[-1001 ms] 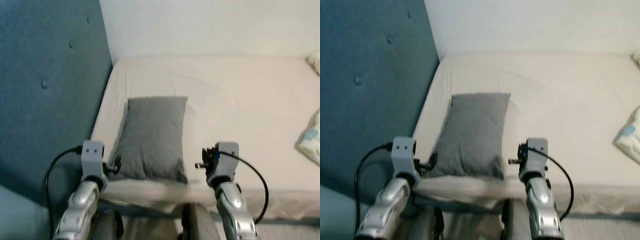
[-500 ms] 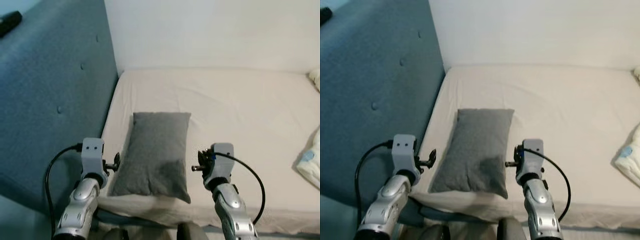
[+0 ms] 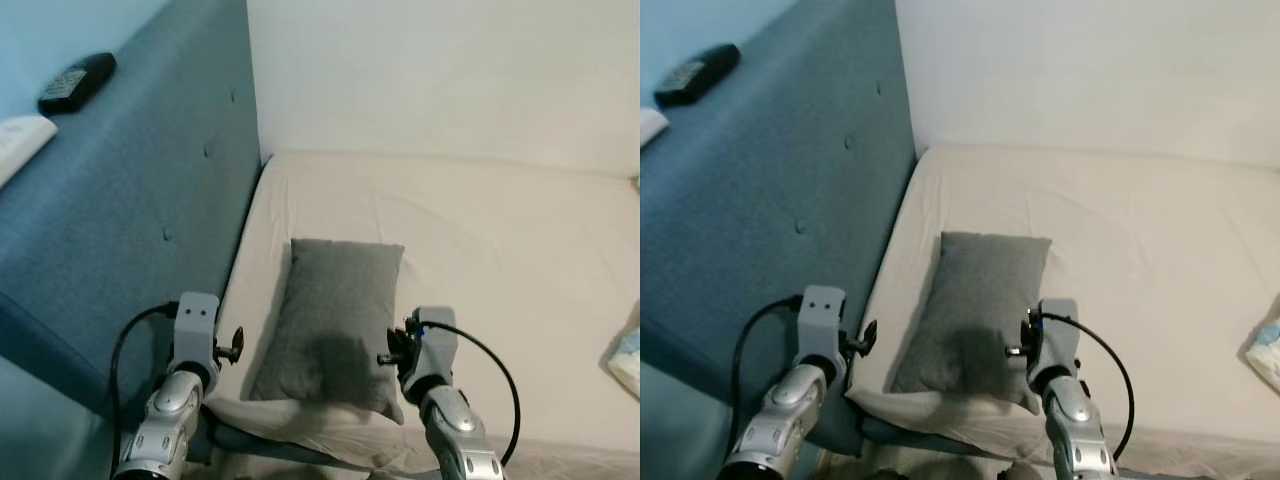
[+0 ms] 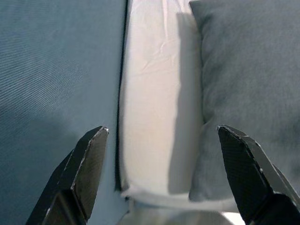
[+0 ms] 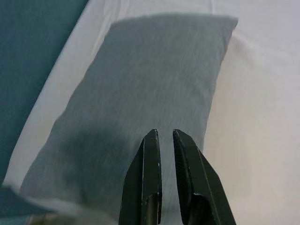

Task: Clean up the room

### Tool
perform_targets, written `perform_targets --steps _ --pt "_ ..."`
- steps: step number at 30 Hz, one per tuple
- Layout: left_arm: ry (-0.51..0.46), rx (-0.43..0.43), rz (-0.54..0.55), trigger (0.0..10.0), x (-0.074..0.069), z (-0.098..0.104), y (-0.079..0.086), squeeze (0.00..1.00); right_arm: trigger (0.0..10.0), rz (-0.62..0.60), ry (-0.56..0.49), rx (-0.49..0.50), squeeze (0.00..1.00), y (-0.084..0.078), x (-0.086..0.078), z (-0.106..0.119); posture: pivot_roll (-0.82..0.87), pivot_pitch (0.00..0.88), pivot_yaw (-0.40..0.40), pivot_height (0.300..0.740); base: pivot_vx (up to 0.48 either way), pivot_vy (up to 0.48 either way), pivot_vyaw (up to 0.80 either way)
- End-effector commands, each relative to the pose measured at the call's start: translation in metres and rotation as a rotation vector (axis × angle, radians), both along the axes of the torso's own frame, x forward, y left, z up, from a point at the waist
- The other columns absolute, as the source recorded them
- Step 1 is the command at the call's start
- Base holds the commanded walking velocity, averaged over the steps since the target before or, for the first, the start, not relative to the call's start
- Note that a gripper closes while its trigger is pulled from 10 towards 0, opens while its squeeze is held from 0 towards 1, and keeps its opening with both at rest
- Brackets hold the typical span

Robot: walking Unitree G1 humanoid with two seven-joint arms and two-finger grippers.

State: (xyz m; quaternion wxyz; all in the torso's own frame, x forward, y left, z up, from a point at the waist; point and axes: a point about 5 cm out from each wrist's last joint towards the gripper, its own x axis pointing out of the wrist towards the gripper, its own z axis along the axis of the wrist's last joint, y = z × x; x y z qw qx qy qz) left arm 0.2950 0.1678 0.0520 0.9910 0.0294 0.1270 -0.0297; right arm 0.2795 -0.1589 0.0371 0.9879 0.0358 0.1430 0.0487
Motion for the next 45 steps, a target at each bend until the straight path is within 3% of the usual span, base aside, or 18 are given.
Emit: perform_targets --steps 1,11,15,17,20,22,23,27,32,45 --pt "0.037 0.036 0.004 10.0 -0.007 -0.011 0.006 0.00 10.0 -0.007 0.036 -0.006 0.00 -0.004 -0.006 -0.010 0.02 0.109 -0.024 0.720 0.000 0.000 0.00" --pt "0.070 0.061 -0.034 10.0 -0.007 -0.023 0.003 0.00 10.0 -0.003 0.064 -0.006 0.00 -0.004 -0.006 -0.018 0.01 0.079 -0.020 0.740 0.000 0.000 0.00" --pt "0.108 0.069 -0.051 10.0 -0.009 -0.033 0.000 0.00 10.0 0.033 0.152 -0.035 0.00 0.000 -0.009 -0.034 0.01 0.052 -0.021 0.740 0.000 0.000 0.00" --pt "0.196 0.057 -0.049 10.0 -0.015 -0.049 -0.002 0.00 10.0 0.075 0.263 -0.049 0.00 0.005 -0.018 -0.052 0.02 0.030 -0.027 0.740 0.000 0.000 0.00" --pt "0.252 0.060 -0.048 10.0 -0.020 -0.059 -0.002 0.00 10.0 0.105 0.322 -0.069 0.00 0.007 -0.024 -0.062 0.02 0.013 -0.031 0.740 0.000 0.000 0.00" --pt "0.429 0.100 -0.019 10.0 -0.039 -0.085 0.000 0.00 10.0 0.194 0.471 -0.158 0.00 0.012 -0.045 -0.086 0.03 0.000 -0.038 0.740 0.000 0.000 0.00" --pt "0.429 0.100 -0.019 10.0 -0.039 -0.085 0.000 0.00 10.0 0.194 0.471 -0.158 0.00 0.012 -0.045 -0.086 0.03 0.000 -0.038 0.740 0.000 0.000 0.00" --pt "0.594 0.145 -0.008 10.0 -0.061 -0.107 0.002 0.00 10.0 0.246 0.586 -0.247 0.00 0.011 -0.067 -0.105 0.03 0.000 -0.035 0.740 0.000 0.000 0.00" --pt "0.683 0.159 -0.004 10.0 -0.078 -0.119 0.004 0.00 10.0 0.210 0.637 -0.277 0.00 0.005 -0.081 -0.114 0.03 0.011 -0.038 0.740 0.000 0.000 0.00" --pt "0.731 0.189 -0.032 10.0 -0.096 -0.130 0.007 0.00 10.0 0.193 0.646 -0.292 0.00 0.000 -0.100 -0.124 0.03 0.040 -0.026 0.740 0.000 0.000 0.00"
